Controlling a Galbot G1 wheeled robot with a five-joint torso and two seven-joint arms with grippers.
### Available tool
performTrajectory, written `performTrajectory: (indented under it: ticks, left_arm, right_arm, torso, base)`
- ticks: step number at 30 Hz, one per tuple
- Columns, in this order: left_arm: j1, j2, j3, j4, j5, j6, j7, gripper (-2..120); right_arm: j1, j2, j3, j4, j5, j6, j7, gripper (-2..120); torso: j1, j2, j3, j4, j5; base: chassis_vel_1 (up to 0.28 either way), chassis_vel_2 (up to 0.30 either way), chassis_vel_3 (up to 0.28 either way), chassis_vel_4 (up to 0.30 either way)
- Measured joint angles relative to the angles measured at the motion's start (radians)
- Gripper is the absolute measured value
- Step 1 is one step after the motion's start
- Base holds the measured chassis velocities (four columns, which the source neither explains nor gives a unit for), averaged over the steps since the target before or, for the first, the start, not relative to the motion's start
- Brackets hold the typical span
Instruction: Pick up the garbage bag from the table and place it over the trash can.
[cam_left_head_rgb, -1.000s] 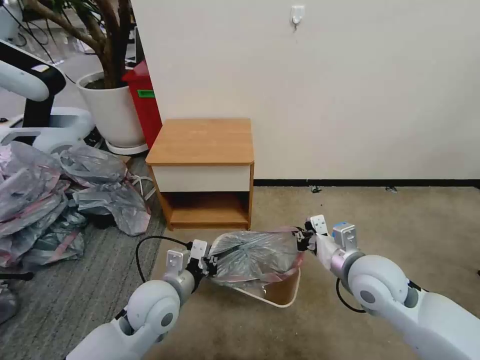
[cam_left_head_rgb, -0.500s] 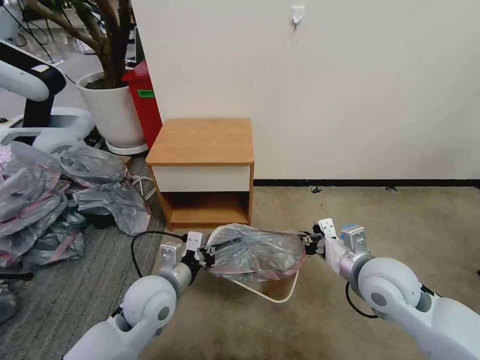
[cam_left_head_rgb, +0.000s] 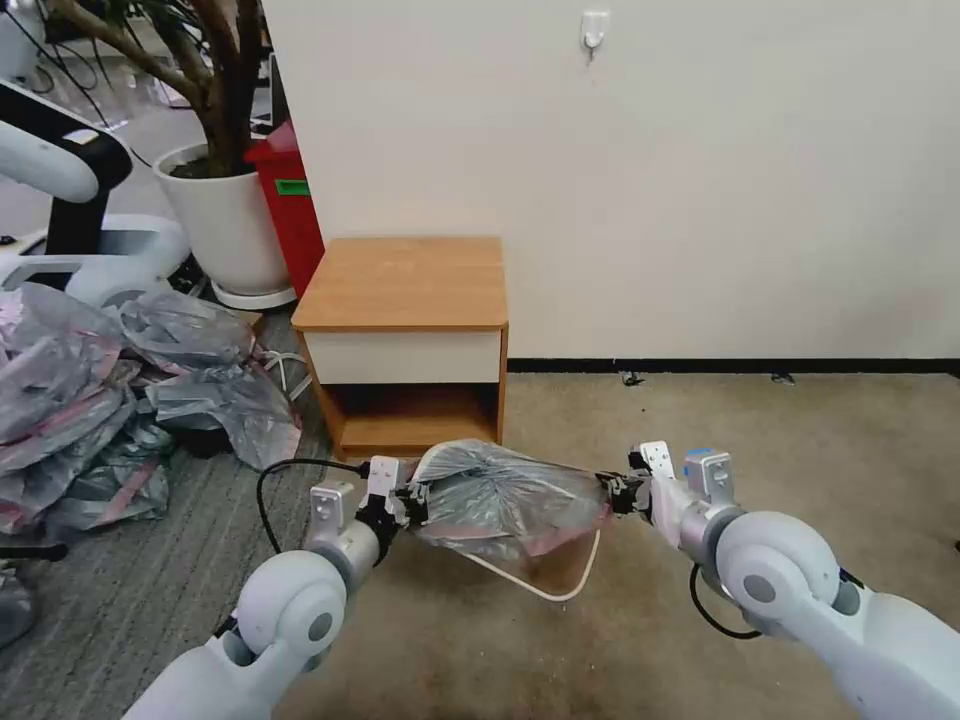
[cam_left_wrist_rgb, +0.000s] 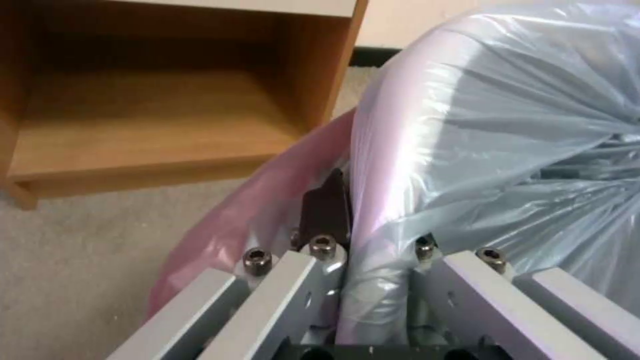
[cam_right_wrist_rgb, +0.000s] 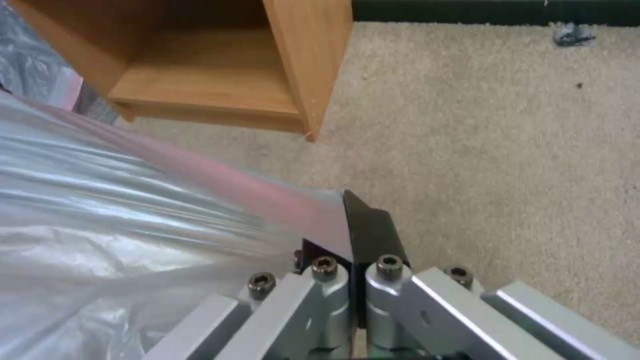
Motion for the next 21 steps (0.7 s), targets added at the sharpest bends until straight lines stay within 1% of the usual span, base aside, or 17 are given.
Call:
performTrajectory:
  ticks: [5, 6, 7, 10, 11, 12, 14, 15, 16, 17, 18, 19, 20, 21]
  left_arm:
    - [-0.001, -0.004, -0.020, 0.001, -0.003, -0.005, 0.001, 3]
    - [0.000, -0.007, -0.025, 0.004, -0.001, -0.008, -0.001, 3]
    - [0.000, -0.007, -0.025, 0.004, -0.001, -0.008, -0.001, 3]
    - [0.004, -0.014, -0.027, 0.005, 0.001, -0.011, -0.008, 3]
    - [0.005, -0.017, -0.027, 0.005, 0.002, -0.012, -0.009, 3]
    - [0.005, -0.017, -0.027, 0.005, 0.002, -0.012, -0.009, 3]
    - [0.007, -0.023, -0.028, 0.005, 0.002, -0.012, -0.011, 3]
    - [0.007, -0.023, -0.028, 0.005, 0.002, -0.012, -0.011, 3]
    - [0.008, -0.023, -0.028, 0.005, 0.003, -0.013, -0.011, 3]
    - [0.008, -0.023, -0.028, 0.005, 0.003, -0.013, -0.011, 3]
    - [0.009, -0.023, -0.028, 0.005, 0.003, -0.013, -0.011, 3]
    - [0.010, -0.023, -0.028, 0.005, 0.004, -0.013, -0.011, 3]
    - [0.011, -0.023, -0.028, 0.007, 0.005, -0.014, -0.011, 3]
    - [0.011, -0.024, -0.026, 0.009, 0.007, -0.014, -0.011, 3]
  right_arm:
    - [-0.016, 0.008, 0.000, 0.001, 0.000, 0.002, 0.000, 0]
    - [-0.023, 0.016, 0.001, 0.004, -0.004, 0.003, 0.006, 7]
    - [-0.023, 0.016, 0.001, 0.004, -0.004, 0.003, 0.006, 7]
    - [-0.031, 0.027, 0.002, 0.011, -0.008, 0.003, 0.016, 17]
    - [-0.032, 0.029, 0.002, 0.011, -0.010, 0.003, 0.020, 22]
    - [-0.032, 0.029, 0.002, 0.011, -0.010, 0.003, 0.020, 22]
    - [-0.033, 0.034, 0.005, 0.011, -0.014, 0.012, 0.030, 32]
    - [-0.033, 0.033, 0.011, 0.013, -0.019, 0.019, 0.033, 39]
    - [-0.033, 0.031, 0.017, 0.015, -0.021, 0.023, 0.033, 42]
    - [-0.033, 0.031, 0.017, 0.015, -0.021, 0.023, 0.033, 42]
    - [-0.033, 0.025, 0.025, 0.019, -0.023, 0.028, 0.034, 45]
    - [-0.033, 0.016, 0.033, 0.025, -0.024, 0.033, 0.034, 52]
    - [-0.033, 0.010, 0.040, 0.030, -0.025, 0.037, 0.034, 54]
    - [-0.033, 0.002, 0.048, 0.036, -0.025, 0.041, 0.034, 61]
  torso:
    - [0.000, 0.000, 0.000, 0.0000, 0.0000]
    - [0.000, 0.000, 0.000, 0.0000, 0.0001]
    - [0.000, 0.000, 0.000, 0.0000, 0.0001]
    - [0.000, 0.000, 0.000, 0.0000, -0.0001]
    - [0.000, 0.000, 0.000, 0.0000, 0.0001]
    - [0.000, 0.000, 0.000, 0.0000, 0.0001]
    - [0.000, 0.000, 0.000, 0.0000, 0.0000]
    - [0.000, 0.000, 0.000, 0.0000, 0.0001]
    - [0.000, 0.000, 0.000, 0.0000, 0.0001]
    - [0.000, 0.000, 0.000, 0.0000, 0.0001]
    - [0.000, 0.000, 0.000, 0.0000, 0.0000]
    - [0.000, 0.000, 0.000, 0.0000, 0.0000]
    - [0.000, 0.000, 0.000, 0.0000, 0.0000]
    - [0.000, 0.000, 0.000, 0.0000, 0.0001]
  base:
    - [0.000, 0.000, 0.000, 0.000]
    - [0.000, 0.000, 0.000, 0.000]
    - [0.000, 0.000, 0.000, 0.000]
    - [0.000, 0.000, 0.000, 0.000]
    - [0.000, 0.000, 0.000, 0.000]
    - [0.000, 0.000, 0.000, 0.000]
    - [0.000, 0.000, 0.000, 0.000]
    - [0.000, 0.000, 0.000, 0.000]
    - [0.000, 0.000, 0.000, 0.000]
    - [0.000, 0.000, 0.000, 0.000]
    - [0.000, 0.000, 0.000, 0.000]
    - [0.000, 0.000, 0.000, 0.000]
    - [0.000, 0.000, 0.000, 0.000]
    - [0.000, 0.000, 0.000, 0.000]
